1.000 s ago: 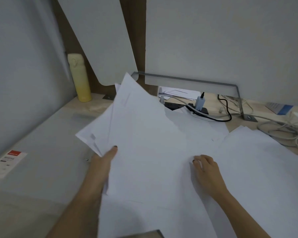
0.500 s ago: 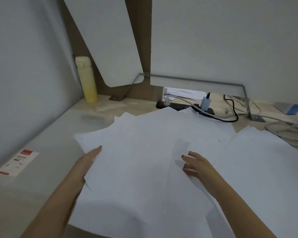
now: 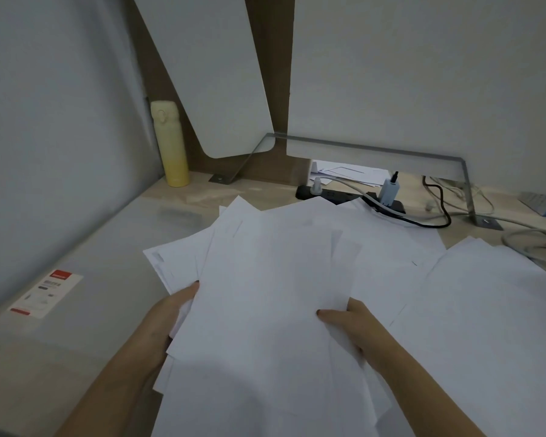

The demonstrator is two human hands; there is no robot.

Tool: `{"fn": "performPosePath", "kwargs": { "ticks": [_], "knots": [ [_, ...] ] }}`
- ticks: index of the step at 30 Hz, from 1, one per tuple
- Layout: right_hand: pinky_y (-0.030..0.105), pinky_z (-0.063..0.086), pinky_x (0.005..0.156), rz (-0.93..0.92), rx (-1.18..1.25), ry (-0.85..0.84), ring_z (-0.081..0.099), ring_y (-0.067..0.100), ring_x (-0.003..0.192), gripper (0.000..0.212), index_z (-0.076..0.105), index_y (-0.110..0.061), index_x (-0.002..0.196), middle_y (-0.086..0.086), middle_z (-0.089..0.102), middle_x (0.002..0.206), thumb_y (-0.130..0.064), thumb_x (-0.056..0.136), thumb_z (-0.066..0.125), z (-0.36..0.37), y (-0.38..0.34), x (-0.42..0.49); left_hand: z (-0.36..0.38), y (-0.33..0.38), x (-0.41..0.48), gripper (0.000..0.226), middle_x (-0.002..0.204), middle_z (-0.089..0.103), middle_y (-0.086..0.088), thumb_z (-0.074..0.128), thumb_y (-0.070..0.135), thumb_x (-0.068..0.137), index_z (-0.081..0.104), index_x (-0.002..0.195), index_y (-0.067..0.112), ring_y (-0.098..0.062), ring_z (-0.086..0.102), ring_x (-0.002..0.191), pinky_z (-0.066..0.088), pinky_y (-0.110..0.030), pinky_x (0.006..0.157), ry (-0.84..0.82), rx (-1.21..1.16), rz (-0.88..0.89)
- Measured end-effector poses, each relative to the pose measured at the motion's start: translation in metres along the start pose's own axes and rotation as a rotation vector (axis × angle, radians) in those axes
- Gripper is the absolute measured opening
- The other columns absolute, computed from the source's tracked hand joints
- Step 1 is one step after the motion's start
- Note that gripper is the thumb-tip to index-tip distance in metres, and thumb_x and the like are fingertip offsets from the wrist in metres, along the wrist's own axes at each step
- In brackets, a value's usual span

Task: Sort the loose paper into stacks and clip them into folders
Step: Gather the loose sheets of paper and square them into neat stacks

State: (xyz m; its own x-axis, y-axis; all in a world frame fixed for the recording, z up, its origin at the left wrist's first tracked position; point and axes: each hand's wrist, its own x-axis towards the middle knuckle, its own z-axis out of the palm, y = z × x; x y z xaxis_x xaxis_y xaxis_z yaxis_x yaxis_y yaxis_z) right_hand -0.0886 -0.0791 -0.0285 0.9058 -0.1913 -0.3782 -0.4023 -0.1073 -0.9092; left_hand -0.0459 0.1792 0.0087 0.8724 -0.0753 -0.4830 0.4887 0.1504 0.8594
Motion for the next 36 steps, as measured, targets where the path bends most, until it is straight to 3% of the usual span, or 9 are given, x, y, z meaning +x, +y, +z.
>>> {"fn": "performPosePath", "kwargs": {
  "ticks": [7, 10, 13, 18, 23, 27, 30, 33, 36],
  "knots": [
    [0.031, 0.046, 0.064, -0.084, -0.128, 0.178, 0.062, 0.027, 0.074, 0.017, 0.066, 0.001, 0.095, 0.021, 0.068, 0.086, -0.008, 0.088, 0.054, -0.018, -0.01, -0.001, 0.0, 0.002, 0.01, 0.025, 0.093, 0.074, -0.007, 0.053, 0.029, 0.092, 0.066, 0.104, 0.011, -0.024, 0.068, 0.085, 0.049, -0.037, 0.069, -0.003, -0.129, 0.028],
    [0.026, 0.048, 0.064, -0.109, -0.011, 0.201, 0.064, 0.02, 0.076, 0.013, 0.064, -0.006, 0.098, 0.005, 0.068, 0.084, -0.007, 0.088, 0.055, -0.029, -0.017, -0.002, 0.004, 0.003, 0.015, 0.022, 0.07, 0.075, -0.001, 0.048, 0.022, 0.095, 0.066, 0.092, 0.01, -0.016, 0.071, 0.06, 0.05, -0.034, 0.061, -0.025, -0.149, 0.049],
    [0.027, 0.048, 0.065, -0.069, 0.056, 0.18, 0.064, 0.021, 0.083, 0.019, 0.062, -0.007, 0.106, 0.005, 0.068, 0.091, -0.007, 0.087, 0.057, -0.035, -0.017, 0.001, 0.0, -0.001, 0.018, 0.021, 0.067, 0.074, -0.001, 0.045, 0.015, 0.096, 0.064, 0.09, 0.009, -0.014, 0.071, 0.057, 0.05, -0.034, 0.063, -0.023, -0.116, 0.048],
    [0.03, 0.044, 0.062, 0.054, 0.035, 0.137, 0.058, 0.025, 0.075, 0.02, 0.061, 0.0, 0.105, 0.011, 0.063, 0.084, -0.003, 0.087, 0.056, -0.018, -0.011, 0.007, -0.005, -0.011, 0.021, 0.022, 0.074, 0.074, -0.009, 0.046, 0.012, 0.095, 0.065, 0.098, 0.002, -0.027, 0.068, 0.069, 0.048, -0.036, 0.07, 0.01, -0.095, -0.027],
    [0.029, 0.051, 0.068, 0.1, 0.19, -0.02, 0.064, 0.025, 0.082, 0.025, 0.062, 0.002, 0.108, 0.012, 0.067, 0.091, -0.008, 0.084, 0.061, 0.0, -0.019, 0.012, -0.007, -0.018, 0.029, 0.037, 0.124, 0.056, -0.019, 0.048, 0.014, 0.095, 0.051, 0.126, -0.007, -0.03, 0.053, 0.111, 0.037, -0.03, 0.091, 0.016, 0.009, -0.021],
    [0.029, 0.058, 0.066, 0.133, 0.306, -0.101, 0.068, 0.026, 0.079, 0.022, 0.066, 0.003, 0.103, 0.019, 0.07, 0.099, -0.005, 0.083, 0.061, 0.012, -0.017, 0.012, -0.005, -0.015, 0.034, 0.038, 0.105, 0.063, -0.014, 0.046, 0.015, 0.096, 0.049, 0.128, -0.006, -0.028, 0.055, 0.102, 0.04, -0.032, 0.093, 0.05, 0.027, -0.065],
    [0.032, 0.058, 0.07, 0.109, 0.221, -0.123, 0.068, 0.027, 0.08, 0.02, 0.066, 0.0, 0.102, 0.018, 0.07, 0.099, -0.002, 0.083, 0.062, 0.023, -0.012, 0.009, -0.008, -0.011, 0.034, 0.04, 0.139, 0.044, -0.027, 0.036, 0.01, 0.1, 0.039, 0.134, -0.01, -0.036, 0.046, 0.123, 0.034, -0.036, 0.104, 0.027, 0.024, -0.061],
    [0.028, 0.057, 0.064, 0.048, 0.22, -0.155, 0.072, 0.024, 0.08, 0.032, 0.066, -0.003, 0.103, 0.012, 0.074, 0.093, -0.009, 0.072, 0.07, 0.026, -0.013, 0.006, -0.017, -0.009, 0.029, 0.04, 0.133, 0.047, -0.033, 0.033, 0.007, 0.1, 0.035, 0.133, -0.014, -0.034, 0.056, 0.113, 0.04, -0.03, 0.097, -0.012, -0.083, -0.04],
    [0.03, 0.058, 0.071, -0.011, 0.271, -0.224, 0.07, 0.026, 0.092, 0.039, 0.064, -0.01, 0.111, 0.01, 0.073, 0.104, -0.012, 0.073, 0.07, 0.019, -0.019, 0.002, -0.02, -0.001, 0.021, 0.03, 0.084, 0.073, -0.021, 0.041, 0.009, 0.098, 0.058, 0.116, -0.008, -0.009, 0.07, 0.057, 0.053, -0.02, 0.058, 0.028, -0.112, -0.064]
  ]
}}
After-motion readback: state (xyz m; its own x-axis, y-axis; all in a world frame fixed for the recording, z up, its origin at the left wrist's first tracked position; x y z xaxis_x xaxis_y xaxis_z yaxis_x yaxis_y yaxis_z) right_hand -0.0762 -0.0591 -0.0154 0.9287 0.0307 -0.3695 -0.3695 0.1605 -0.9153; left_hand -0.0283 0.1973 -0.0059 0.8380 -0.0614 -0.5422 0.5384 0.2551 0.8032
